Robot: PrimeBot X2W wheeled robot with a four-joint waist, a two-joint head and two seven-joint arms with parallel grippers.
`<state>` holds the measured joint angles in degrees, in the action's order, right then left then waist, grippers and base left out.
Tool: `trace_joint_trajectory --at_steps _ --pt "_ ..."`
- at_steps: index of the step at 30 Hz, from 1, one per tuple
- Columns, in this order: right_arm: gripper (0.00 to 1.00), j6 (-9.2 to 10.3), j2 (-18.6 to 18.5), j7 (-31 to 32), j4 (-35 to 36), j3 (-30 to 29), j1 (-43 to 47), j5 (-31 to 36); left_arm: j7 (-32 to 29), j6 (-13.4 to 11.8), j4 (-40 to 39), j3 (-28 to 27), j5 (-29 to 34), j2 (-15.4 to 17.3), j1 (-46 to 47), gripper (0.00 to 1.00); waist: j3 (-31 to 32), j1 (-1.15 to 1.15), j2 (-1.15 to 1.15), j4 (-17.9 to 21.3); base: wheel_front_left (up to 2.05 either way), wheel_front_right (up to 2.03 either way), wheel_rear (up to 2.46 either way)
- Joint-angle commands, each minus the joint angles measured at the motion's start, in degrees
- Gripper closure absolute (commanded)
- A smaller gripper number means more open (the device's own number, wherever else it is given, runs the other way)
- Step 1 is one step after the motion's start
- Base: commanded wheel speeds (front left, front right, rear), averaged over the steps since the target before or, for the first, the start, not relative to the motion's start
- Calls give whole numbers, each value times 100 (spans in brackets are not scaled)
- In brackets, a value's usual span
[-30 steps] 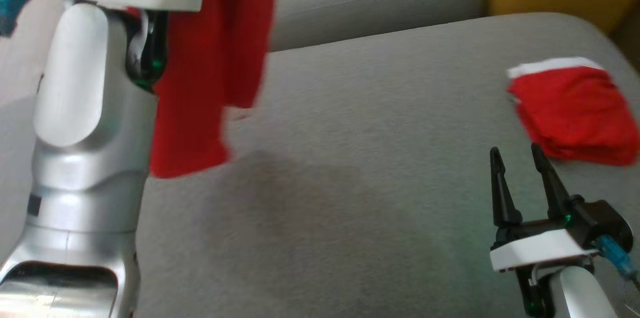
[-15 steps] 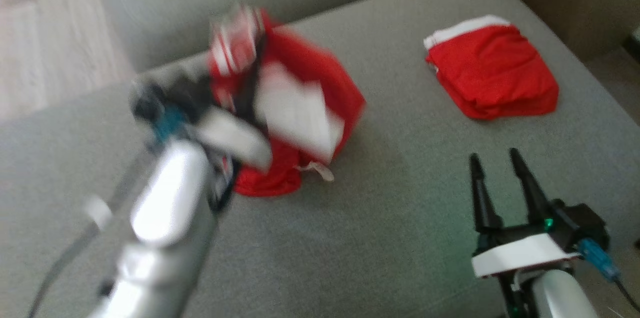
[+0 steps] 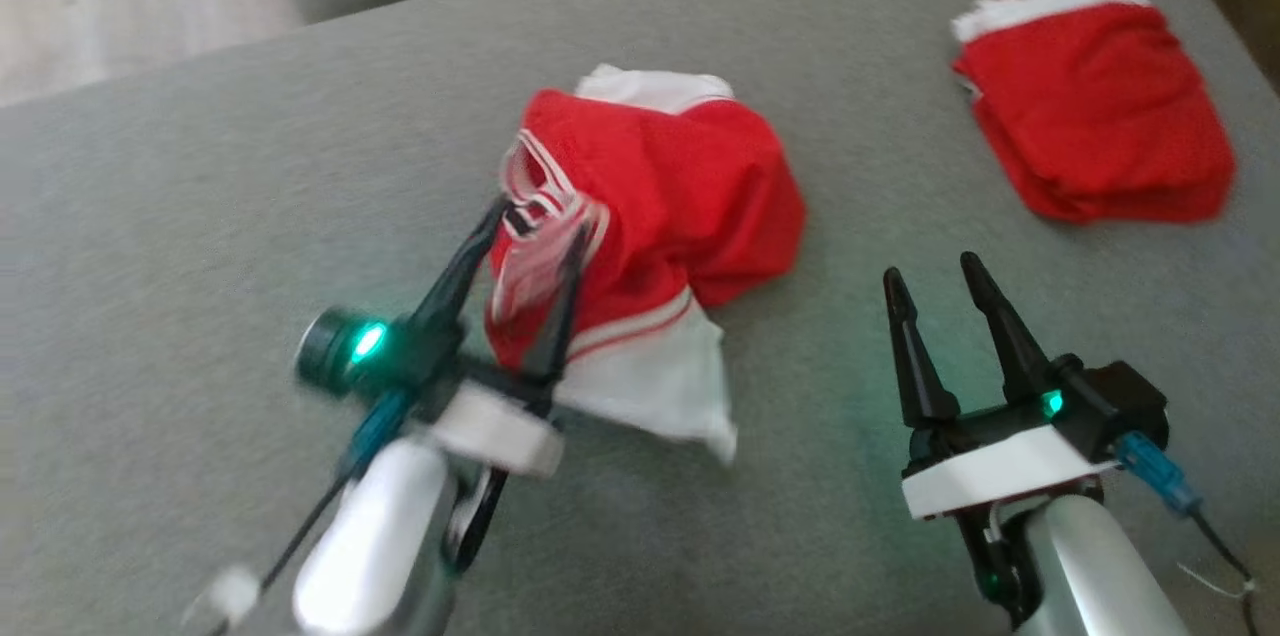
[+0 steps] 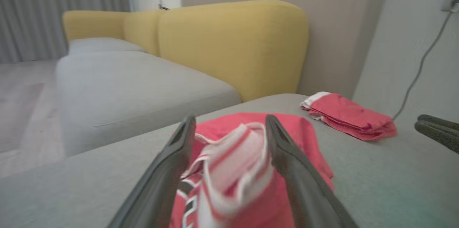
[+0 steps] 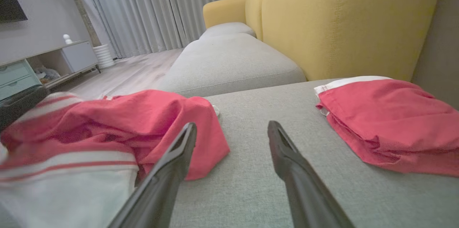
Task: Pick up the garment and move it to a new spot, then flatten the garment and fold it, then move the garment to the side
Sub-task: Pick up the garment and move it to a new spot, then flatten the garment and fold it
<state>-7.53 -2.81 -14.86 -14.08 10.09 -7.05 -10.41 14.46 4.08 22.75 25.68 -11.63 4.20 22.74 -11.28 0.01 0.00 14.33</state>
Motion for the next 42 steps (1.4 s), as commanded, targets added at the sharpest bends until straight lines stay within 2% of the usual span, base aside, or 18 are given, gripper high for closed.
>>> trace_joint_trajectory --at_steps 1,11,18,42 --pt "0 4 -8 -14 152 66 -102 23 52 -69 -274 -278 30 35 -224 0 183 -1 0 -233 0 0 0" --pt "0 4 -8 -14 67 -376 493 -6 53 -598 -1755 -1512 -31 -120 -2134 0 1144 -1 0 -1017 0 0 0" --pt "0 4 -7 -14 143 -518 1026 -95 53 -860 -2452 -1755 86 -131 -3015 0 1447 -1 0 -1369 0 0 0" --pt "0 4 -7 -14 115 -318 1275 -108 53 -853 -2216 -1686 320 -132 -3349 0 1676 -1 0 -1567 0 0 0"
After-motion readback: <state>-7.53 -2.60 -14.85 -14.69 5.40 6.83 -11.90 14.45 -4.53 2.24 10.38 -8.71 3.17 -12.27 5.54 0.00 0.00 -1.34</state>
